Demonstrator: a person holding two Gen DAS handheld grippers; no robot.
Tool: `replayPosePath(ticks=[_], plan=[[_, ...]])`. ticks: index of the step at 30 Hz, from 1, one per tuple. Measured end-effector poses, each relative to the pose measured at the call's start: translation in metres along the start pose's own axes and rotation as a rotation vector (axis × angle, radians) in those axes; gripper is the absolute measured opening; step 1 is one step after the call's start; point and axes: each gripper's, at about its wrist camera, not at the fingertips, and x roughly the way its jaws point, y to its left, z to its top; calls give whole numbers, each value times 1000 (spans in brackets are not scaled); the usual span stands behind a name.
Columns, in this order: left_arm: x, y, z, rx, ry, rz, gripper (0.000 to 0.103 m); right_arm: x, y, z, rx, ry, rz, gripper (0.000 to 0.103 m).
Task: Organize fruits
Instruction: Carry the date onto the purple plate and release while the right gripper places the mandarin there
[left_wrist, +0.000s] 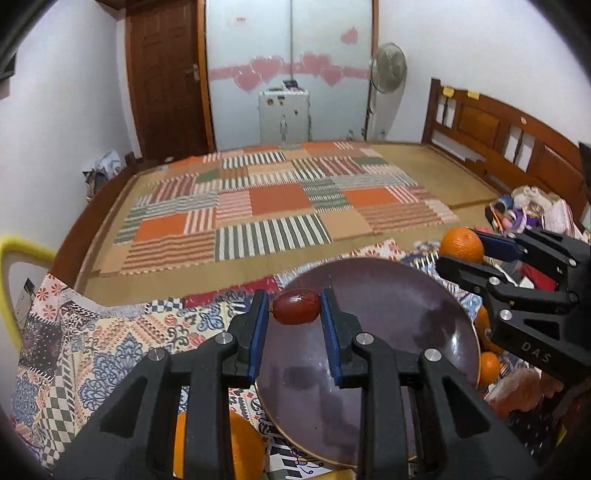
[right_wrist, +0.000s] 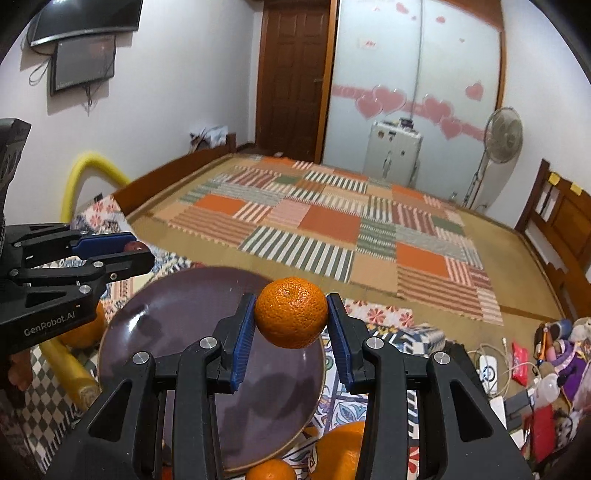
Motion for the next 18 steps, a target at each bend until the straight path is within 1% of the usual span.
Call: replayPosePath(ticks=[4, 8, 14, 15, 18], plan=[[10, -6, 1, 15, 46, -24, 28, 9, 2, 1, -22, 49, 4, 35], [19, -4, 1, 3, 87, -45, 29, 16, 4, 3, -32, 94, 17, 35], [21, 0, 1, -3, 104, -49, 30, 21, 6, 4, -44, 109, 8, 35], [21, 0, 1, -1, 101, -47, 33, 22, 6, 4, -47, 109, 5, 35], [19, 2, 0, 5, 90, -48, 53, 23, 6, 5, -41, 115, 3, 35]])
